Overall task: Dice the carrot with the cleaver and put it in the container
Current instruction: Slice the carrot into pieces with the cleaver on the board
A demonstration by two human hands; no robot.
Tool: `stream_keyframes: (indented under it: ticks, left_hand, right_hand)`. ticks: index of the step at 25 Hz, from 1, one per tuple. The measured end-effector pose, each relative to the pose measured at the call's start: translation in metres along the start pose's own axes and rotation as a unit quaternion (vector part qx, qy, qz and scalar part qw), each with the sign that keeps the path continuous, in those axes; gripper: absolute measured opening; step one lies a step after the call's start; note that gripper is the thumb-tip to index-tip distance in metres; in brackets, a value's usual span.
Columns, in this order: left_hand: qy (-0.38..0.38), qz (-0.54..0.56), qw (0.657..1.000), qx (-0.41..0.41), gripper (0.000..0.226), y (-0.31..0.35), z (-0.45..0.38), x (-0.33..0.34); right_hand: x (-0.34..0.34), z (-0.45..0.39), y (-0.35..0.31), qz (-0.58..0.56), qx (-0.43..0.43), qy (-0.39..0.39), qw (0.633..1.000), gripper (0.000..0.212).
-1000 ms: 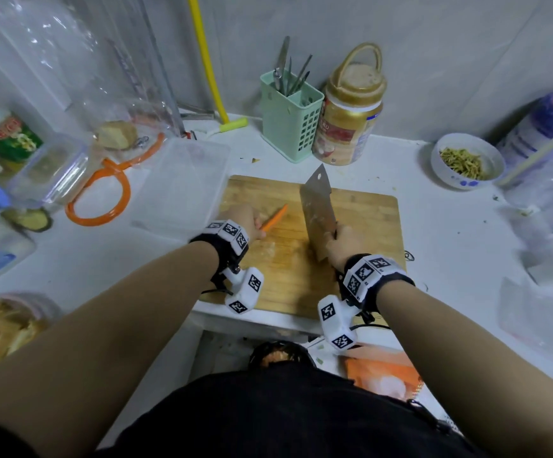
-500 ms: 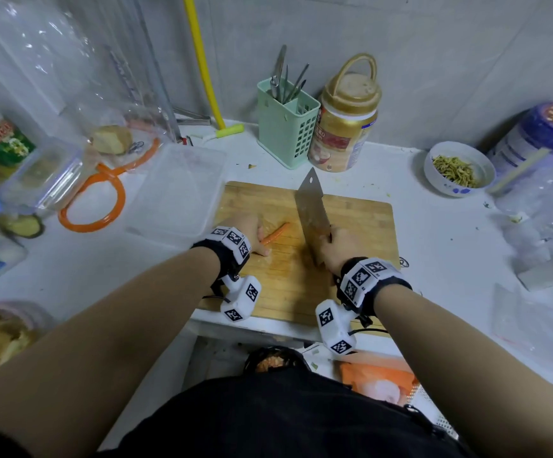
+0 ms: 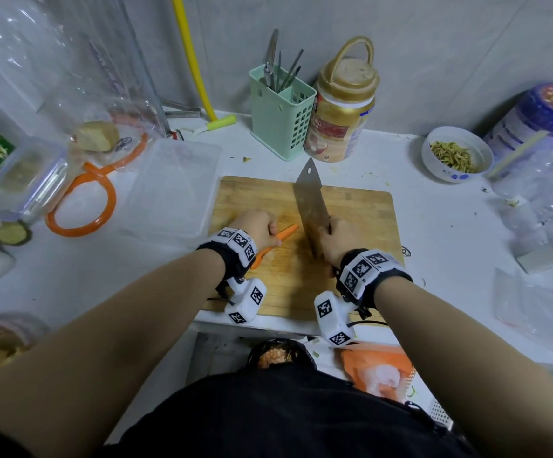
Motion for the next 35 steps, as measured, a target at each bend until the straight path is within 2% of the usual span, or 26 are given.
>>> stream_keyframes:
  ticks: [5,8,12,16,19,26,35]
  left_hand:
    - [0.003,0.014,1.0,0.016,0.029,0.002,-0.003,0.003]
    - [0.002,0.013,1.0,0.022,0.028,0.004,-0.003,0.005]
    - [0.012,0.025,1.0,-0.001,0.012,0.0,-0.006,0.002]
    - [0.017,0.062,0.997,-0.033,0.015,-0.006,-0.006,-0.001]
    - [0.027,0.06,0.998,-0.011,0.014,-0.001,-0.004,-0.004]
    - [0.023,-0.037,0.994,0.098,0.024,0.026,-0.002,0.0]
    - [-0.027,-0.114,0.989,0.096,0.028,0.036,-0.007,0.005]
  right_hand:
    - [-0.002,0.0,-0.007,0.072,-0.047,0.009,0.996,0.023]
    - [0.001,0.003,-0.01,0.118,-0.066,-0.015,0.991,0.023]
    - [-0.001,0.004,-0.01,0.125,-0.071,-0.029,0.989,0.024]
    - [-0.002,0.003,-0.01,0.124,-0.075,-0.034,0.989,0.025]
    - [-0.006,0.0,-0.012,0.129,-0.087,-0.027,0.988,0.026]
    - [-0.011,0.006,-0.025,0.184,-0.159,-0.011,0.97,0.032]
    - [0.004,0.012,-0.039,0.255,-0.229,-0.009,0.939,0.019]
Point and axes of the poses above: each hand's wrist, its own z-axis away from the middle knuckle, its own x-axis out of the palm, y = z × x, the point moved 6 cm from there along -z, towards the middle knuckle, and after that the axes turned 13 degrees about y, right-handed, at the moved point
